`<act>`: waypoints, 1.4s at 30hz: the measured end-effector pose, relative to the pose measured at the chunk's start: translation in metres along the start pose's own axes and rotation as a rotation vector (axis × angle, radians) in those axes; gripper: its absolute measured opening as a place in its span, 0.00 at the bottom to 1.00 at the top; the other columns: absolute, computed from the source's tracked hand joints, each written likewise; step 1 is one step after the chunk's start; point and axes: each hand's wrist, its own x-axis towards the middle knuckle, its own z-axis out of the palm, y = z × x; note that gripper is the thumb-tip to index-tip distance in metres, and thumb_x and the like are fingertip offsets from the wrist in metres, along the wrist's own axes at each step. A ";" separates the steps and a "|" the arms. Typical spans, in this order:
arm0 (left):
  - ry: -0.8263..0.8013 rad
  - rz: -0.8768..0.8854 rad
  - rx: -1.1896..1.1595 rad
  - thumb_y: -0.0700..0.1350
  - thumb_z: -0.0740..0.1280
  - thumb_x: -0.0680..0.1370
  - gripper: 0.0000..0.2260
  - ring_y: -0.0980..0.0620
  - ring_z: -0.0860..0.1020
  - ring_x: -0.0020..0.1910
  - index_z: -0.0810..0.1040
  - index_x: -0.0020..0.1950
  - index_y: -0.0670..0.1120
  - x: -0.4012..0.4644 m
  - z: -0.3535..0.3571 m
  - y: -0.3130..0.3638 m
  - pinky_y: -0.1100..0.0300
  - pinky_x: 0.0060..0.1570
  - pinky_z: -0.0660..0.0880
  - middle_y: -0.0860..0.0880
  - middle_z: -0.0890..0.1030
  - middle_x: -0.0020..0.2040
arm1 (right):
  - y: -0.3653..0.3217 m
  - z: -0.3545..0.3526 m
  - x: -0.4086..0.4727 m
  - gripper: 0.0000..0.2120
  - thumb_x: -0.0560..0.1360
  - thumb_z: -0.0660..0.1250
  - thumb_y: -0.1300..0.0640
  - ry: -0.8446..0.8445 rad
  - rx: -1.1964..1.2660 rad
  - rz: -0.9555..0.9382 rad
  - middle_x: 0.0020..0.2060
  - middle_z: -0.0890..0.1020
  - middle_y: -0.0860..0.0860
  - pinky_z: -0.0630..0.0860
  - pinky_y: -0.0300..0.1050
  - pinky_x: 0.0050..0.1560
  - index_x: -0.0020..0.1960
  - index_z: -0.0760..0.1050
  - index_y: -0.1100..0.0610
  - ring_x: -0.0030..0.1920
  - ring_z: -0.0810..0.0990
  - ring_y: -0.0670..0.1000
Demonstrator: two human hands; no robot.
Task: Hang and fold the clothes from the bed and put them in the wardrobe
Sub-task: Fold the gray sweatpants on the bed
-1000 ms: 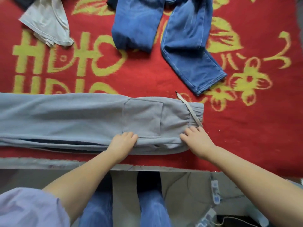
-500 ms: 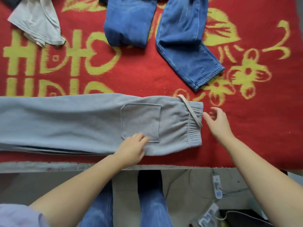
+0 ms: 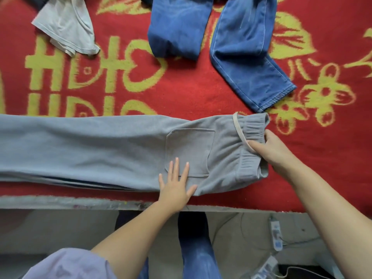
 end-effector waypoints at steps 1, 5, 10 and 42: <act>0.003 0.007 -0.071 0.62 0.50 0.80 0.32 0.52 0.29 0.74 0.34 0.76 0.57 -0.007 0.000 -0.010 0.44 0.72 0.36 0.52 0.25 0.73 | -0.020 0.010 -0.009 0.12 0.72 0.69 0.63 0.003 -0.009 -0.061 0.50 0.83 0.49 0.77 0.41 0.53 0.54 0.75 0.53 0.48 0.81 0.42; 0.036 -0.143 -0.988 0.51 0.52 0.84 0.24 0.55 0.50 0.77 0.51 0.78 0.48 -0.017 -0.034 -0.026 0.58 0.74 0.46 0.49 0.51 0.79 | -0.096 0.091 -0.039 0.11 0.71 0.69 0.58 -0.077 -0.146 -0.229 0.42 0.80 0.43 0.74 0.37 0.43 0.50 0.72 0.51 0.42 0.79 0.40; 0.005 -0.280 -1.860 0.64 0.48 0.80 0.27 0.44 0.77 0.61 0.73 0.66 0.47 -0.016 -0.093 -0.100 0.43 0.63 0.72 0.43 0.79 0.60 | -0.118 0.238 -0.032 0.12 0.72 0.66 0.55 -0.095 -0.426 -0.184 0.39 0.77 0.51 0.66 0.48 0.36 0.48 0.64 0.57 0.42 0.77 0.57; 0.399 -0.064 -0.359 0.59 0.55 0.80 0.32 0.48 0.42 0.78 0.42 0.78 0.54 0.009 -0.112 -0.146 0.43 0.75 0.45 0.46 0.42 0.79 | -0.023 0.203 0.013 0.14 0.77 0.67 0.55 -0.149 0.346 0.346 0.57 0.82 0.51 0.77 0.53 0.56 0.63 0.72 0.53 0.56 0.81 0.52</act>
